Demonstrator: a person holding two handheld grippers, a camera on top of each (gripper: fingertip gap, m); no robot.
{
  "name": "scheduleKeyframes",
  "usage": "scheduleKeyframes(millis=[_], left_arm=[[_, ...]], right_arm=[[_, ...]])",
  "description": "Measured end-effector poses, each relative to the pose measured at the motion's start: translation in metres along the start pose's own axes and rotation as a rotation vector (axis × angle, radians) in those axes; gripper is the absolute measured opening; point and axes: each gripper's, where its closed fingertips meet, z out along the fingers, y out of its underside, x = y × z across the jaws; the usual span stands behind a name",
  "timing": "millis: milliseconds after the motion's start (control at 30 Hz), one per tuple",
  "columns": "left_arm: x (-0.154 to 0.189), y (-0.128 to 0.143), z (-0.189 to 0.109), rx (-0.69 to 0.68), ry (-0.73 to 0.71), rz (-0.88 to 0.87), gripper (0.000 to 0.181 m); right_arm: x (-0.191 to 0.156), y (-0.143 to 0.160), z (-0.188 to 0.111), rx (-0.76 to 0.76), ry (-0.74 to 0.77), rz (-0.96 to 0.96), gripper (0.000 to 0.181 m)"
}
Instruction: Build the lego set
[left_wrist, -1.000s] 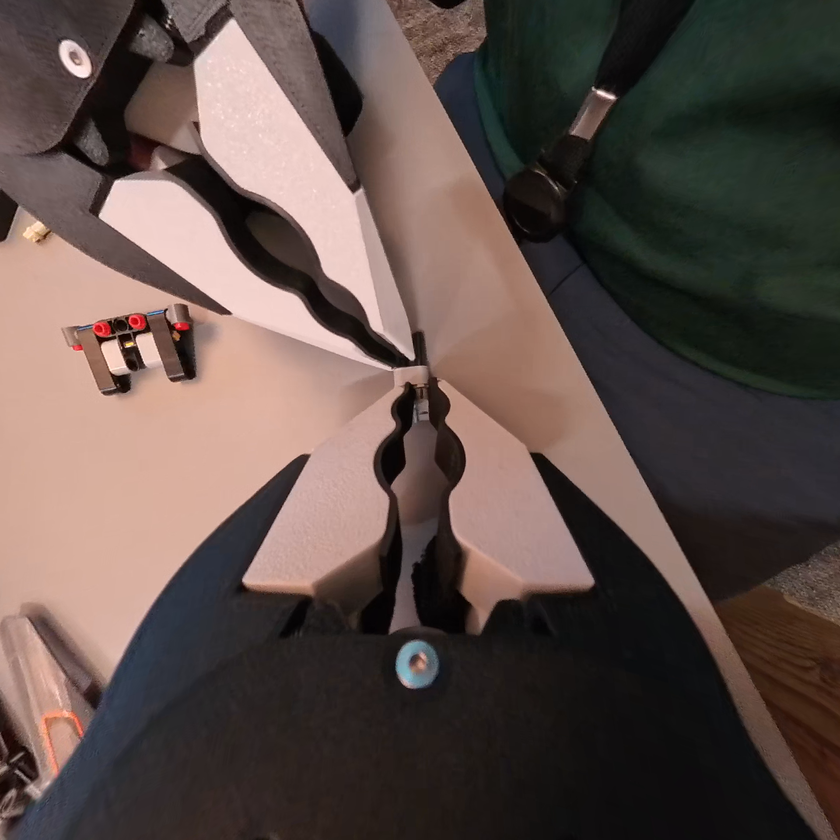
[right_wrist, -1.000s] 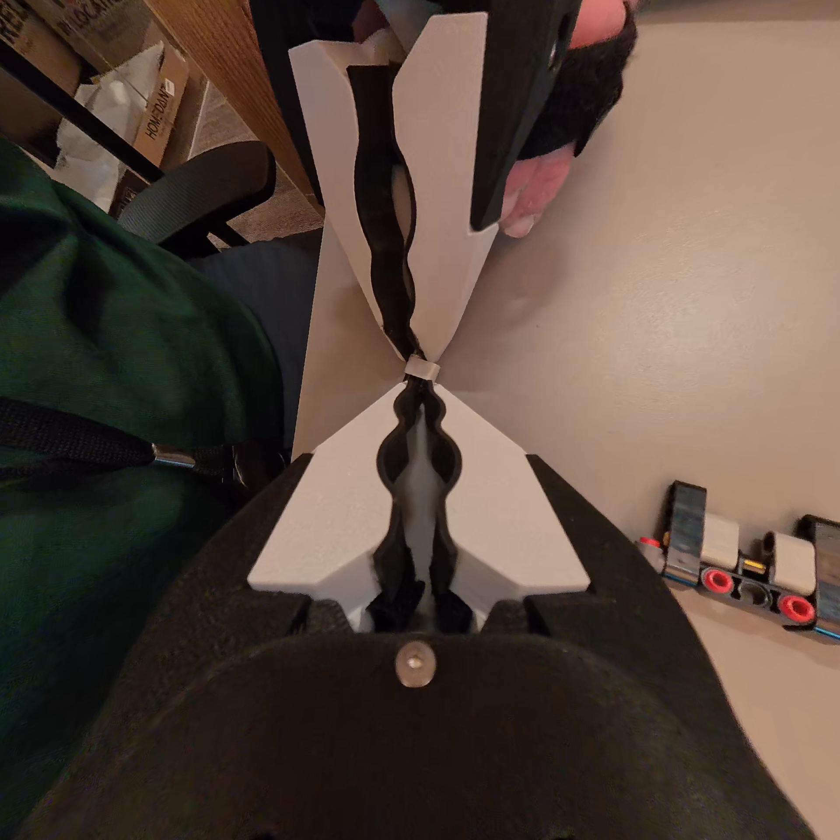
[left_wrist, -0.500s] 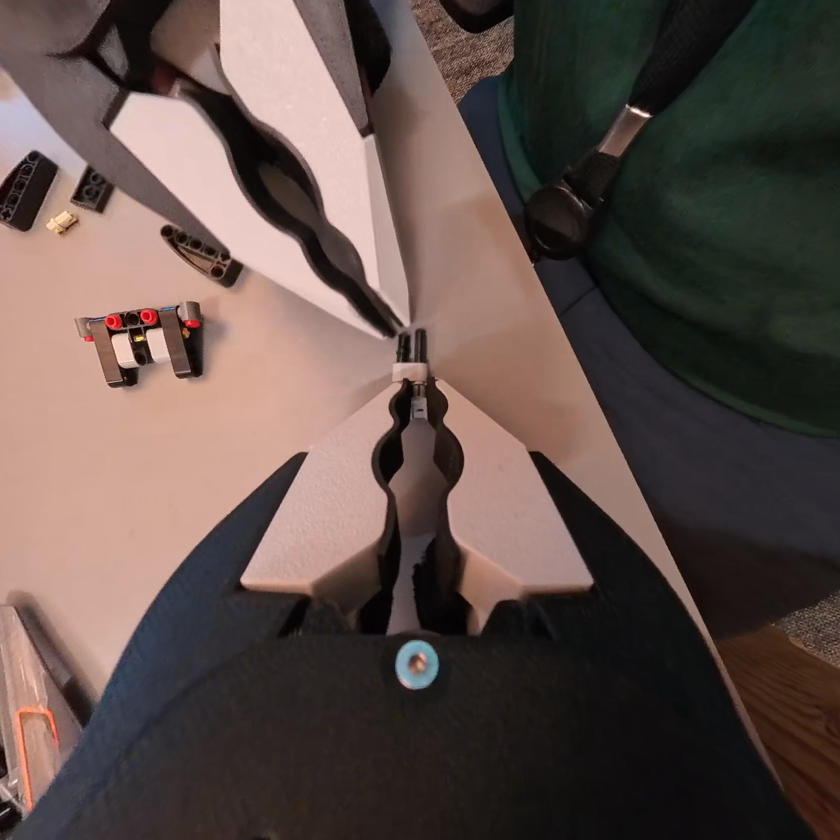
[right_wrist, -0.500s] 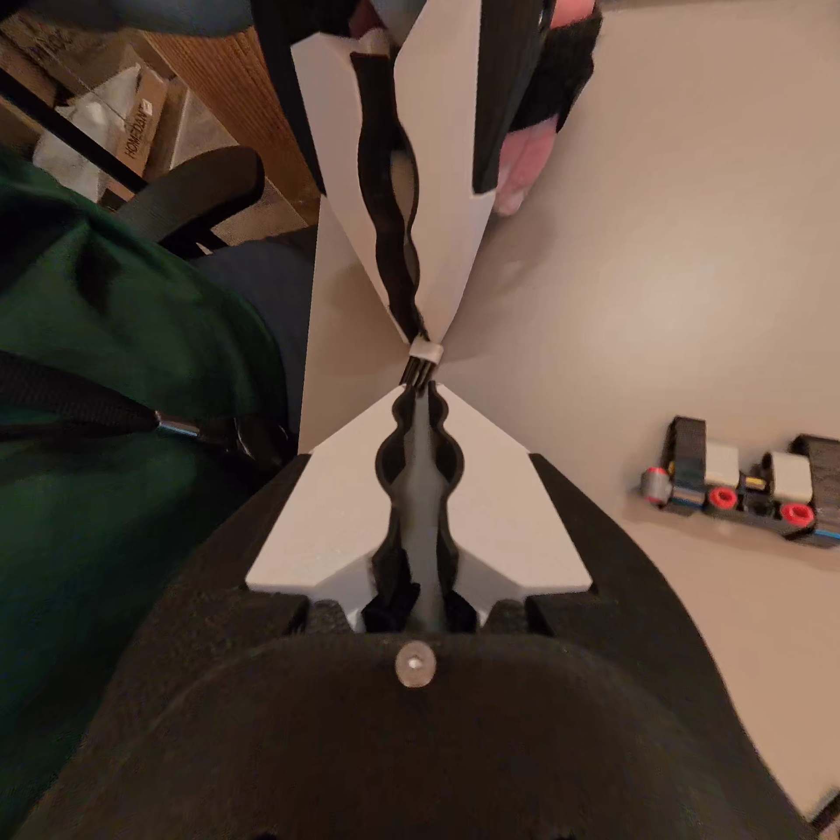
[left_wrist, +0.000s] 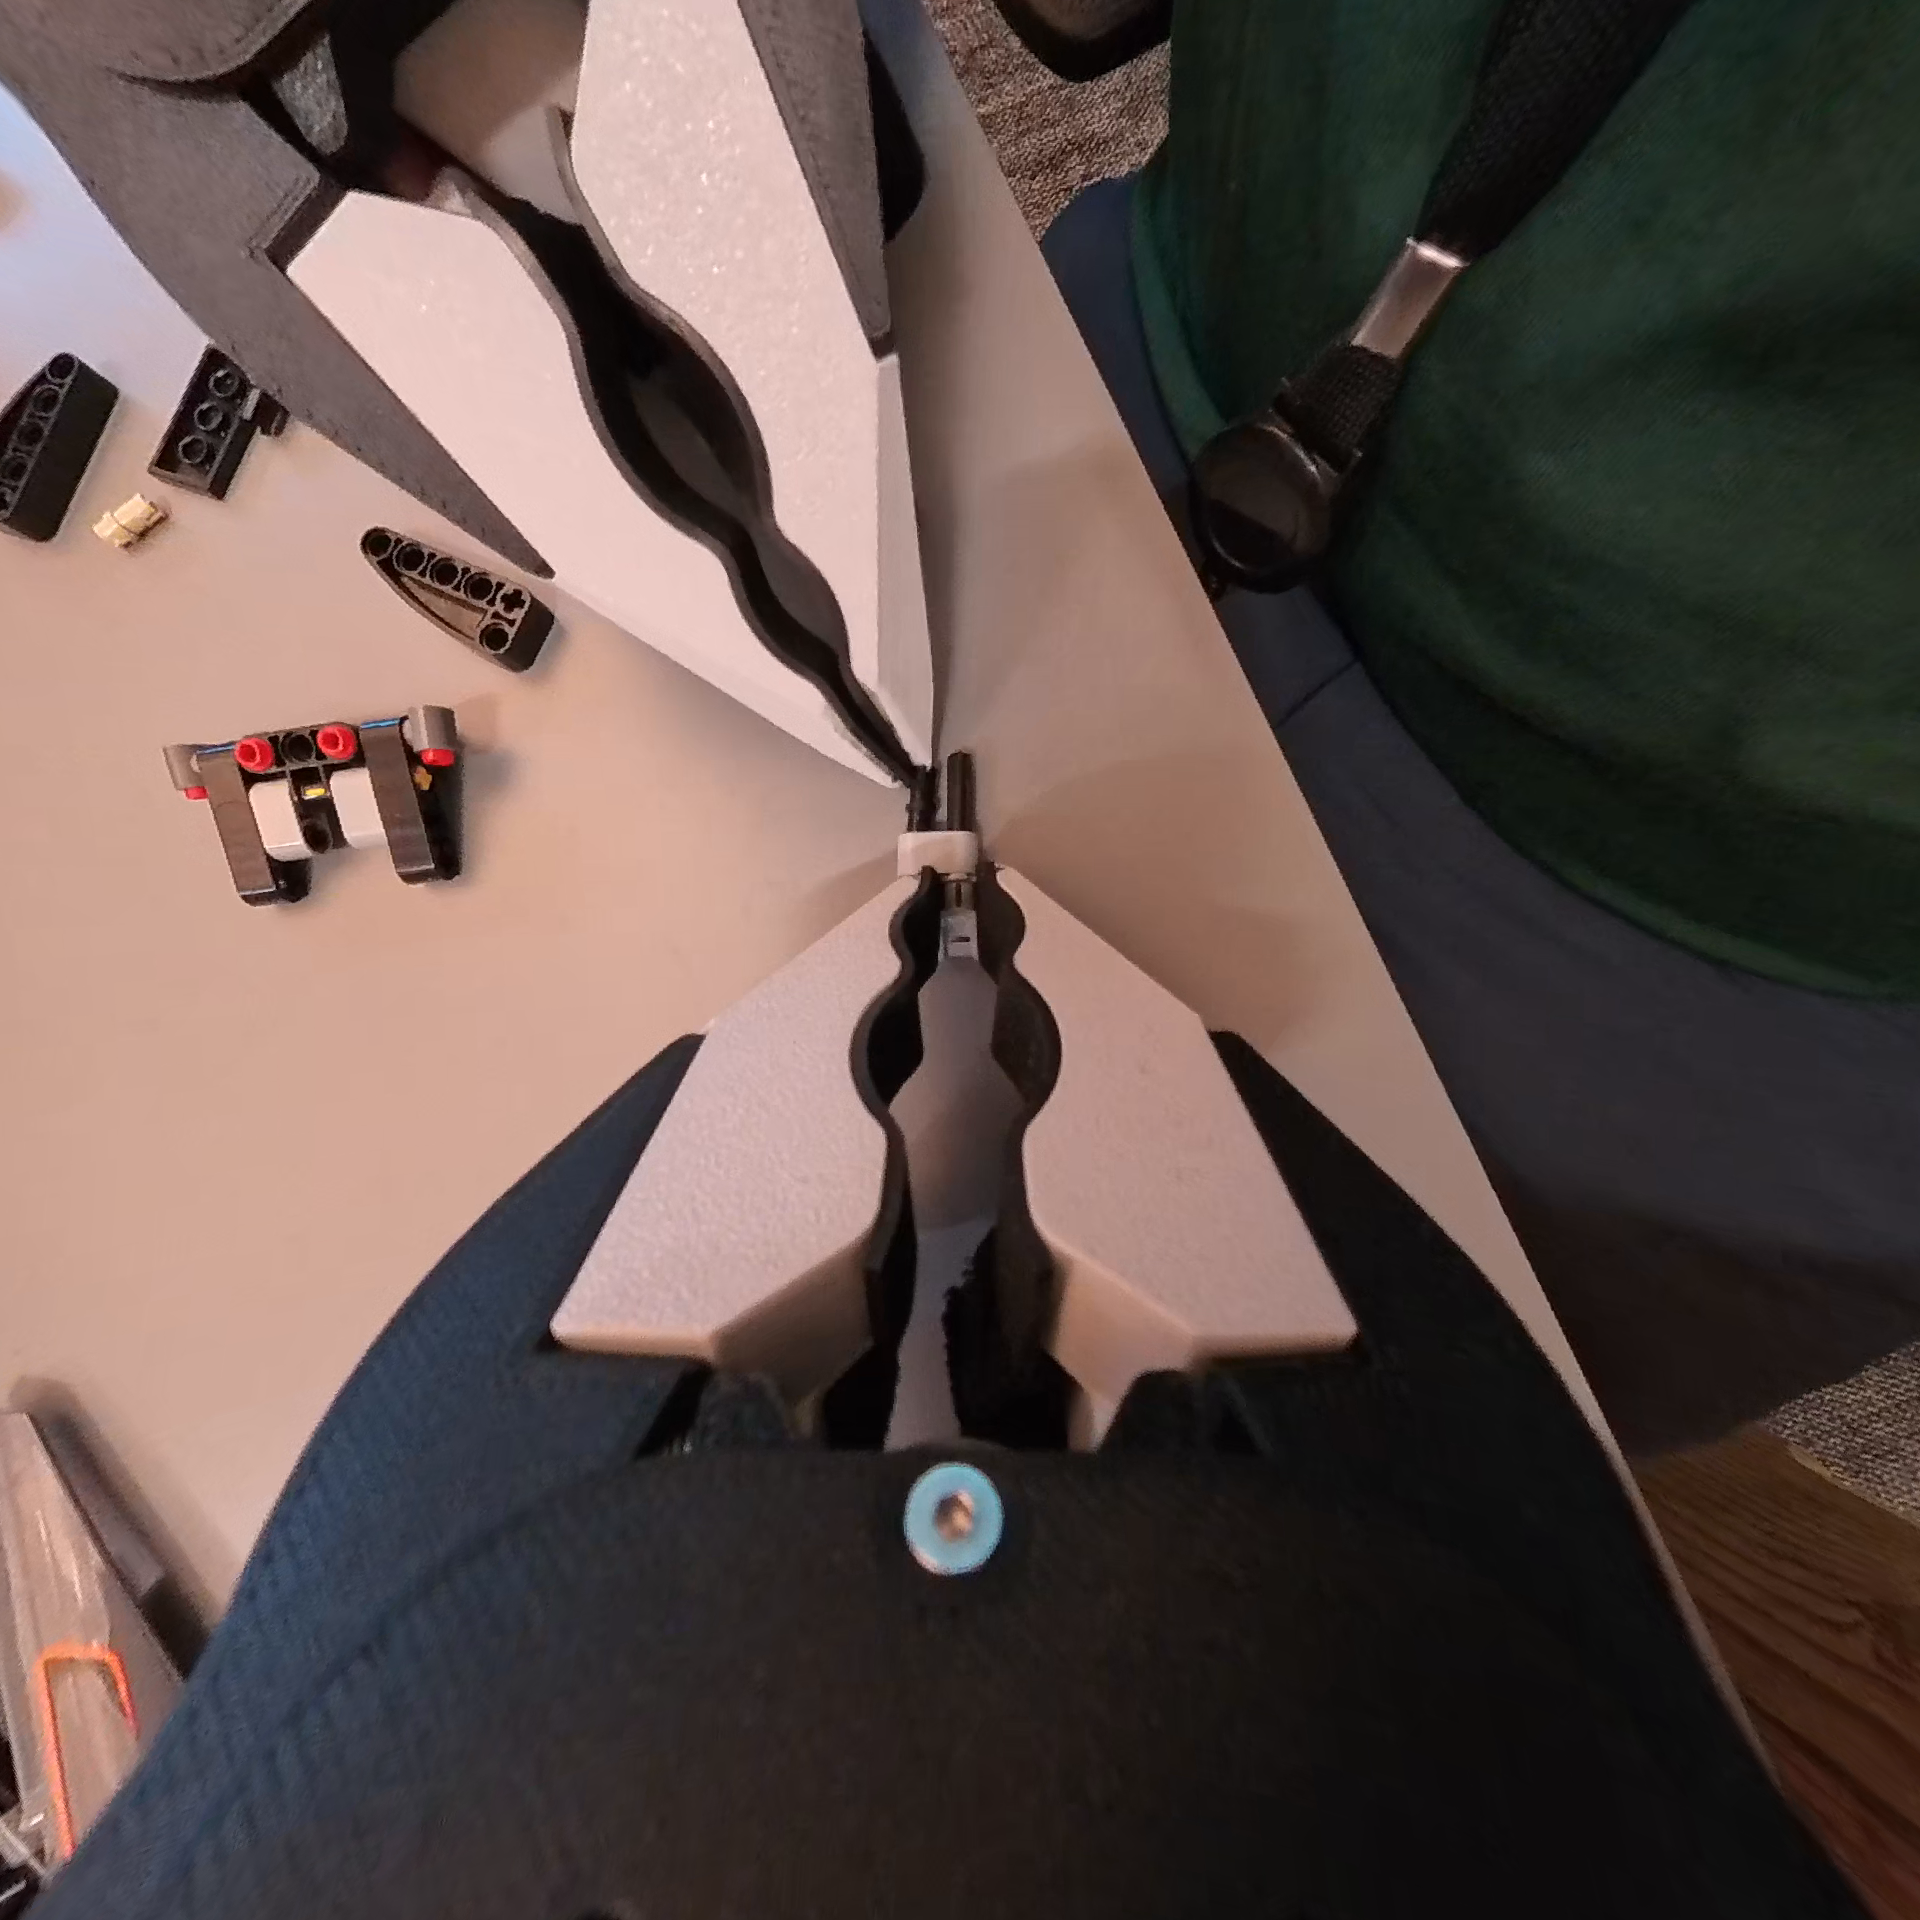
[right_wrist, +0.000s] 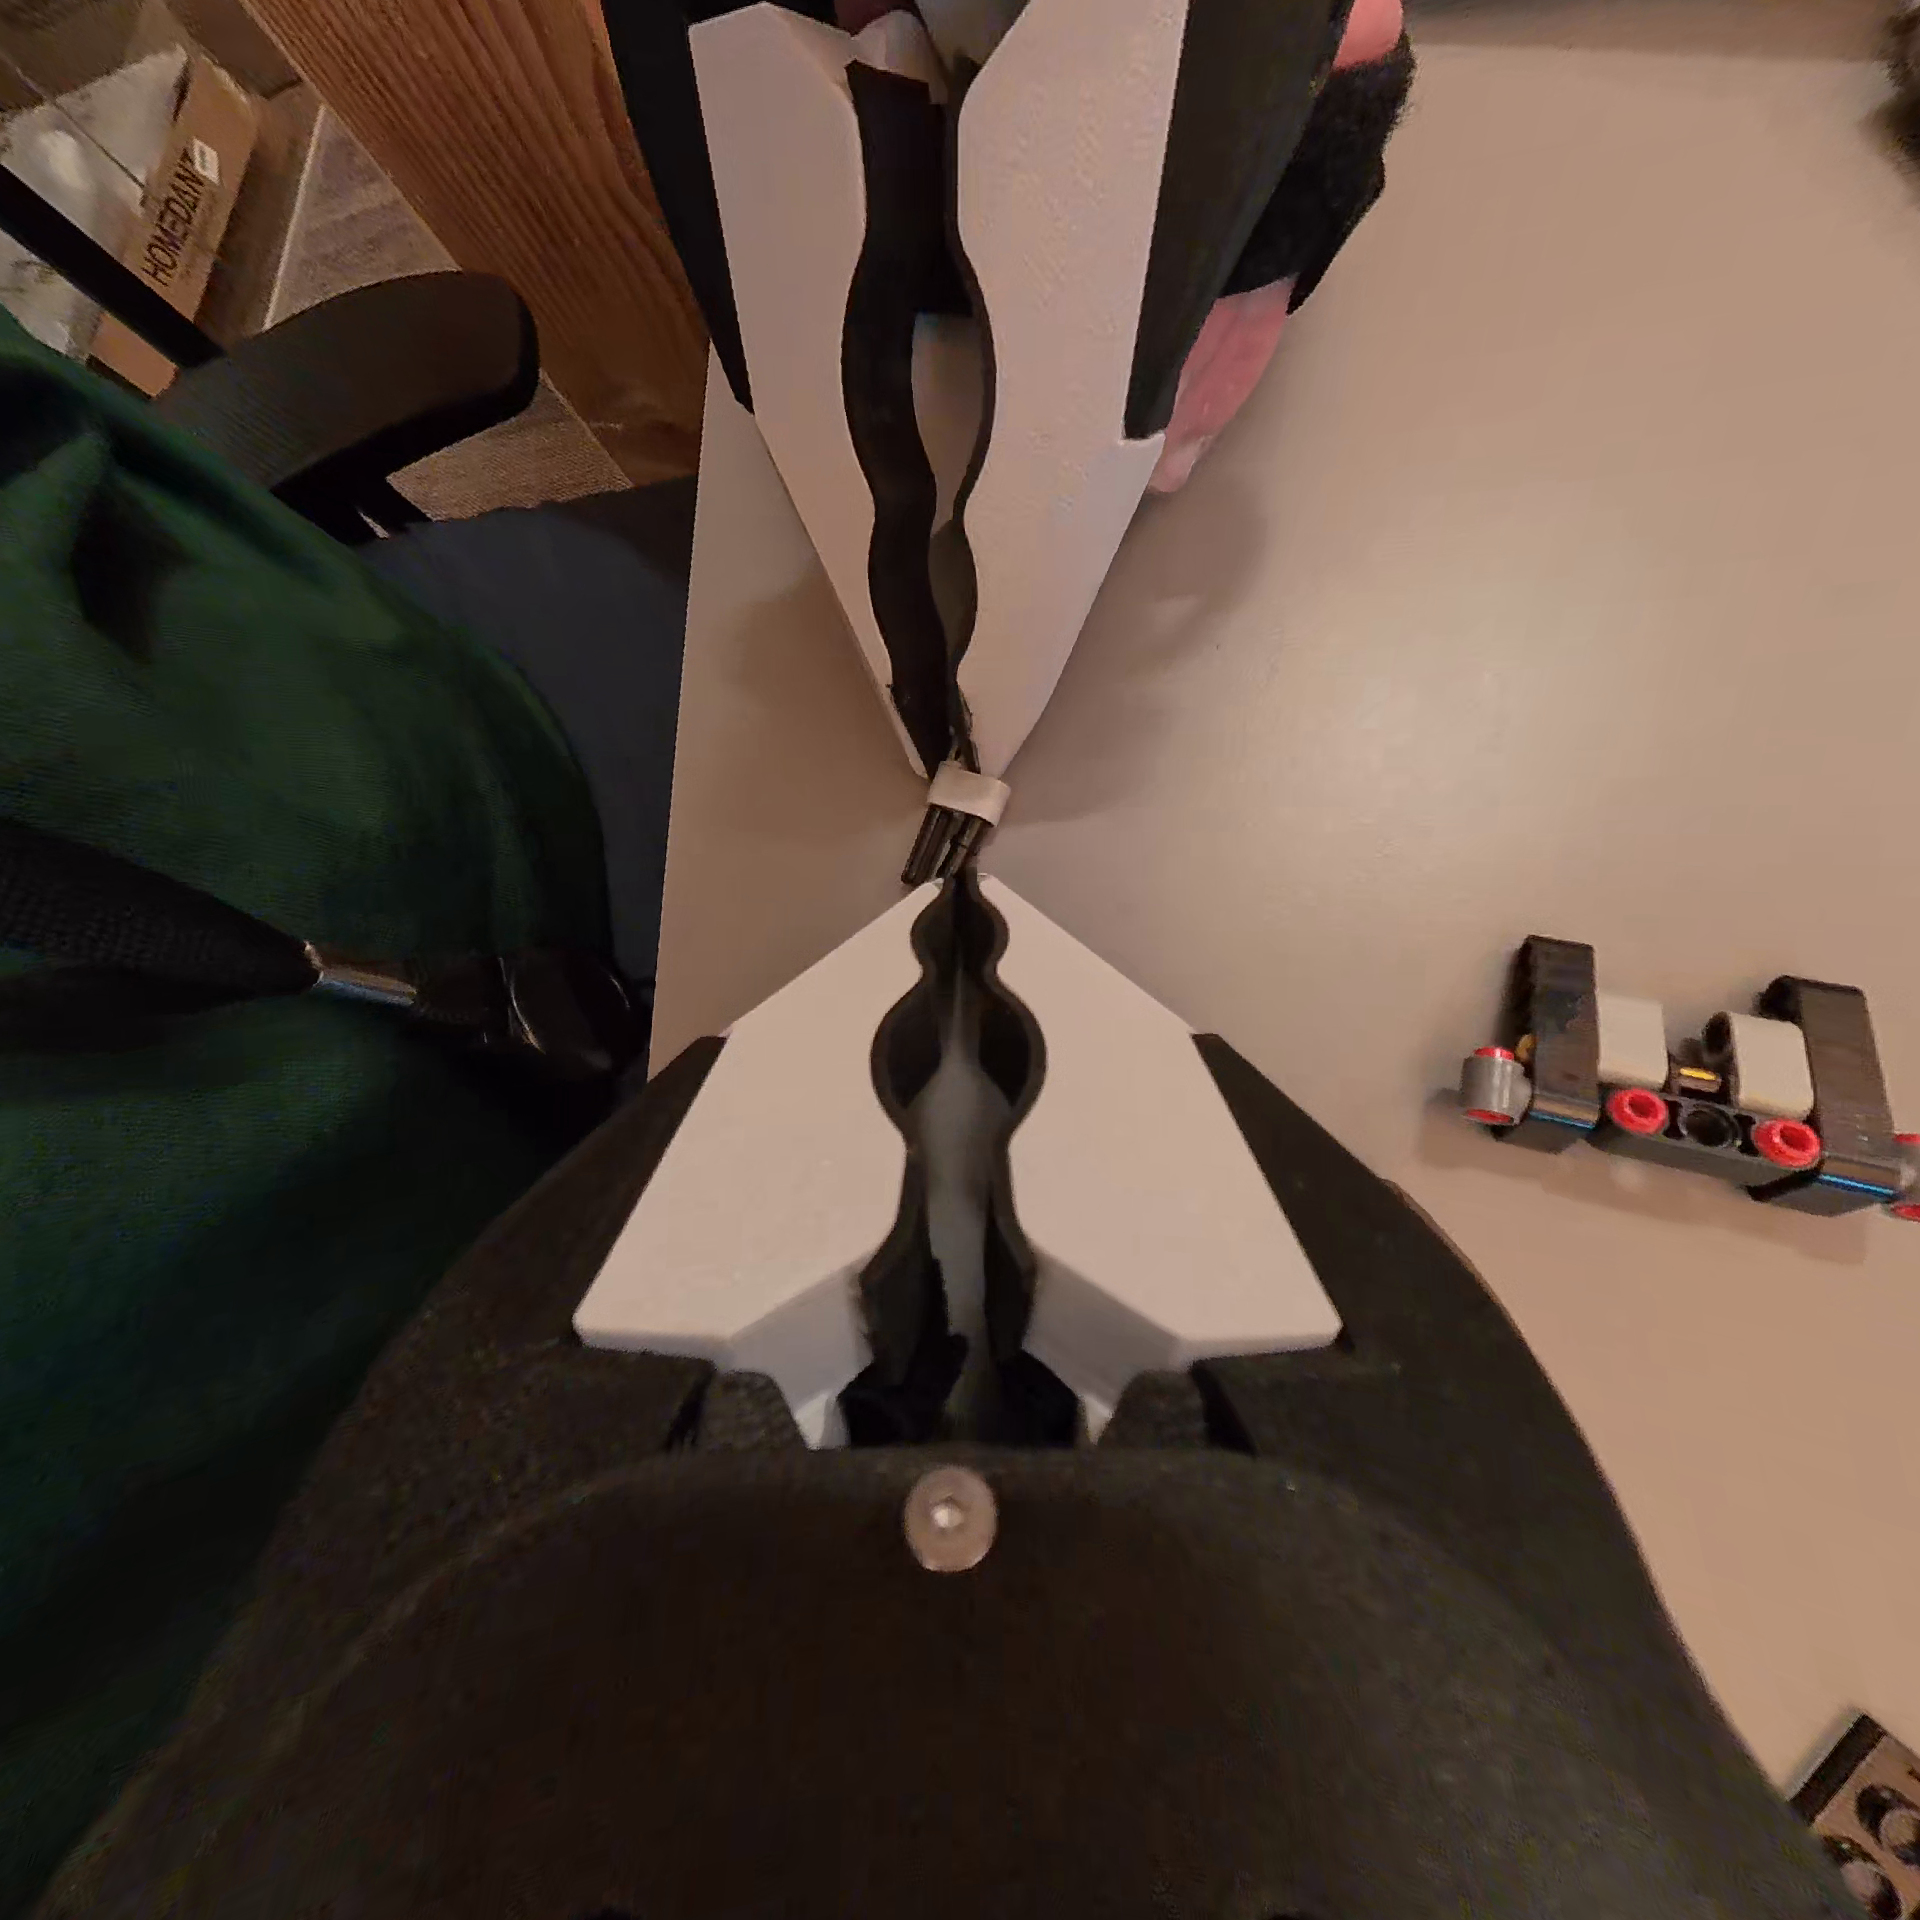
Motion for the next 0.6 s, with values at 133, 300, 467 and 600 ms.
scheduleKeyframes(millis=[133,300,467,600], left_arm=[[-0.001,-0.001,0.001,0.0,-0.004,0.002,0.005],[-0.001,-0.001,0.001,-0.001,0.008,-0.002,0.005],[-0.004,-0.002,0.002,0.008,-0.024,-0.046,0.005],[-0.007,-0.003,0.0,0.037,-0.097,-0.074,0.005]], right_arm=[[0.002,-0.002,0.001,0.005,0.036,-0.012,0.0],[0.003,-0.002,0.001,0.006,0.041,-0.015,0.0],[0.008,-0.003,-0.004,0.027,0.041,0.025,0.0],[0.008,-0.002,-0.015,0.079,0.049,0.055,0.018]])
